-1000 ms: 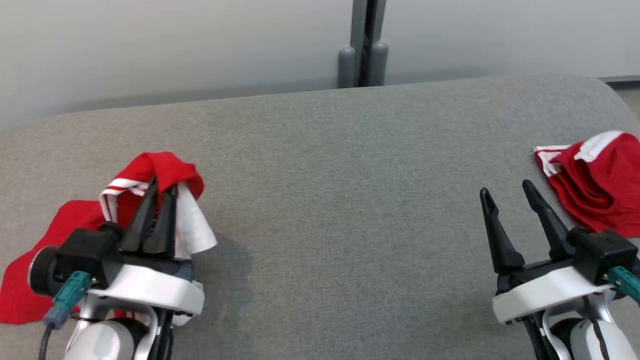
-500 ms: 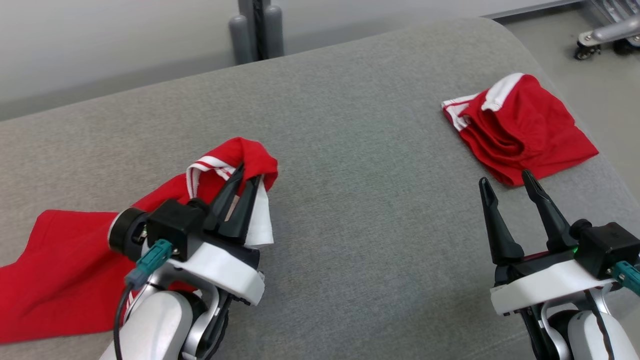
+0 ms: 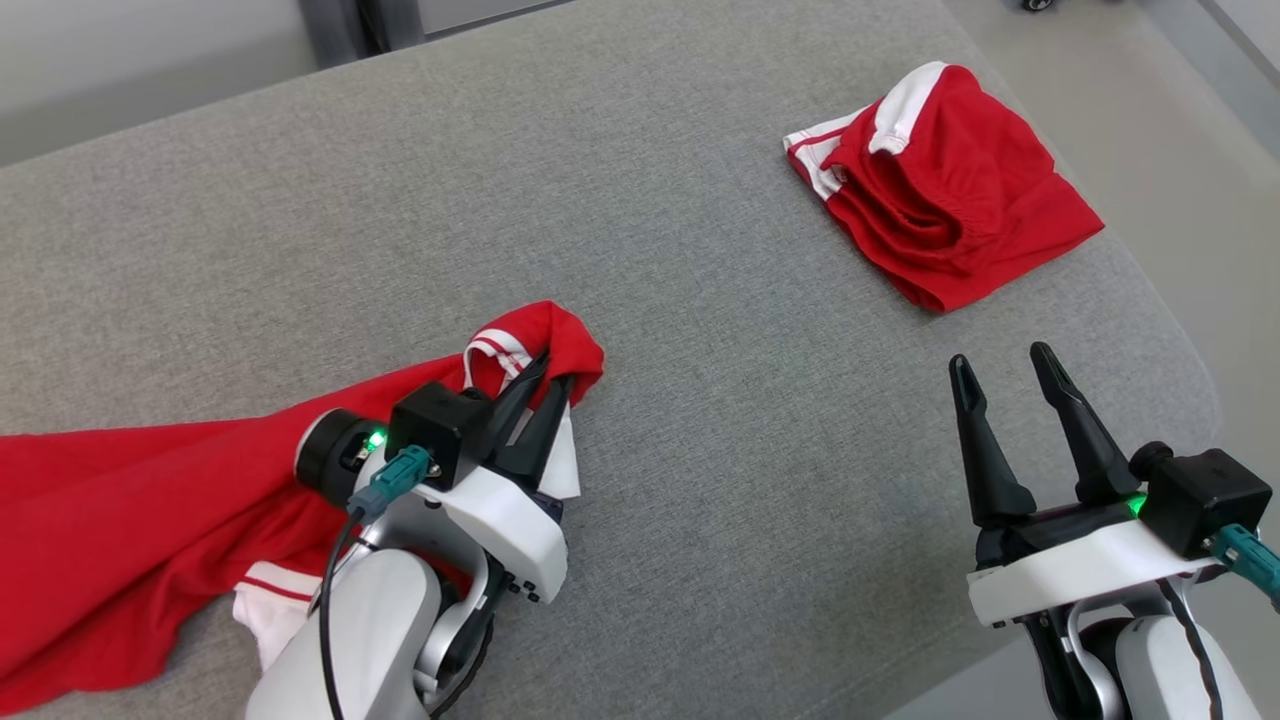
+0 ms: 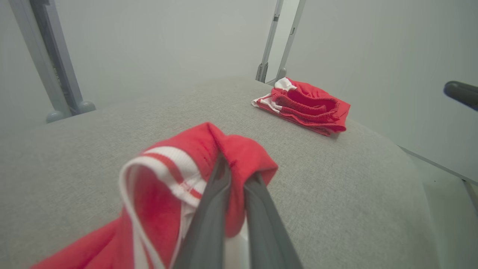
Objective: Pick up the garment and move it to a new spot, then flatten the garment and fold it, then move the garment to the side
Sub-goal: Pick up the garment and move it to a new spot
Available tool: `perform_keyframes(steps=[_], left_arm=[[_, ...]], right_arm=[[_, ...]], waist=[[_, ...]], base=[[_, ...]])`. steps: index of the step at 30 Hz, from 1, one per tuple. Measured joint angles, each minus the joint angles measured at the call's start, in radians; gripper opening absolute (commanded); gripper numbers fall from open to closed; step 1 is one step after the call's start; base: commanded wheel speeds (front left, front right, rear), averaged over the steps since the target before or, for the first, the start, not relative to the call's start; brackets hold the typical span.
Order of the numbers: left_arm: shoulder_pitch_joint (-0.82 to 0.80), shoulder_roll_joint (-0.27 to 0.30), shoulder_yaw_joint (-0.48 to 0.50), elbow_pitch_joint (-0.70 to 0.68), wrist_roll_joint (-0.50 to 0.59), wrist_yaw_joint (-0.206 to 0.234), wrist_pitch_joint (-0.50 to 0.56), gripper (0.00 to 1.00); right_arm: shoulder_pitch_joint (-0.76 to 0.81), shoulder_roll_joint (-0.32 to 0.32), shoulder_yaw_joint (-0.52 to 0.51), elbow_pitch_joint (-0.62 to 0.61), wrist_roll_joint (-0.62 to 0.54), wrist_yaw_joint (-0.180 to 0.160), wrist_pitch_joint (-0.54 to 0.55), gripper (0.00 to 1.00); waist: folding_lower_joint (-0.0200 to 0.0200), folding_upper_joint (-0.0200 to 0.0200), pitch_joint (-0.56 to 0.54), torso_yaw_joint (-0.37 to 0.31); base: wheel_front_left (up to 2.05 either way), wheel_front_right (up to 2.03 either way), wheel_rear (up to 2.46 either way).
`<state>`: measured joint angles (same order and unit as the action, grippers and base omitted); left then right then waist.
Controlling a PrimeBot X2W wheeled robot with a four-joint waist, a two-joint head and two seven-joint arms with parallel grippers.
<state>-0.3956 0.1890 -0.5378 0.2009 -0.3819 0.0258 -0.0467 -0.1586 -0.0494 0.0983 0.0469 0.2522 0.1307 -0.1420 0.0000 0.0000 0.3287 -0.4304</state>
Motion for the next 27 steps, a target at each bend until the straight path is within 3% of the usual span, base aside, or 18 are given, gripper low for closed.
perform_keyframes(steps=[1,2,10,14,18,27], left_arm=[[-0.004,-0.007,-0.001,0.014,-0.002,-0.003,-0.008,0.18],[-0.007,-0.014,-0.006,0.027,-0.004,-0.004,-0.015,1.0],[-0.025,-0.054,-0.049,0.06,0.0,-0.039,-0.083,1.0],[-0.019,-0.062,-0.032,0.038,-0.008,-0.027,-0.136,1.0],[0.01,-0.039,0.027,0.008,-0.026,0.012,-0.169,1.0],[0.122,0.071,0.187,-0.068,-0.067,0.078,-0.201,1.0]], right_arm=[[-0.001,0.0,0.0,0.003,0.0,0.0,-0.001,1.0],[-0.003,0.0,-0.001,0.007,0.0,0.0,-0.002,1.0],[-0.018,0.001,-0.015,0.032,-0.011,0.0,-0.007,1.0],[-0.02,0.001,-0.03,0.036,-0.023,0.0,-0.007,1.0],[-0.016,0.001,-0.046,0.036,-0.039,0.0,0.001,1.0],[-0.004,0.001,-0.073,0.023,-0.066,0.0,0.028,1.0]], waist=[[0.0,0.0,0.001,0.003],[0.0,0.0,0.0,0.009],[0.0,0.0,-0.021,0.085],[0.0,0.0,-0.04,0.144],[0.0,0.0,-0.063,0.212],[0.0,0.0,-0.129,0.341]], base=[[0.0,0.0,0.0],[0.0,0.0,0.0],[0.0,0.0,0.0],[0.0,0.0,0.0],[0.0,0.0,0.0],[0.0,0.0,0.0]])
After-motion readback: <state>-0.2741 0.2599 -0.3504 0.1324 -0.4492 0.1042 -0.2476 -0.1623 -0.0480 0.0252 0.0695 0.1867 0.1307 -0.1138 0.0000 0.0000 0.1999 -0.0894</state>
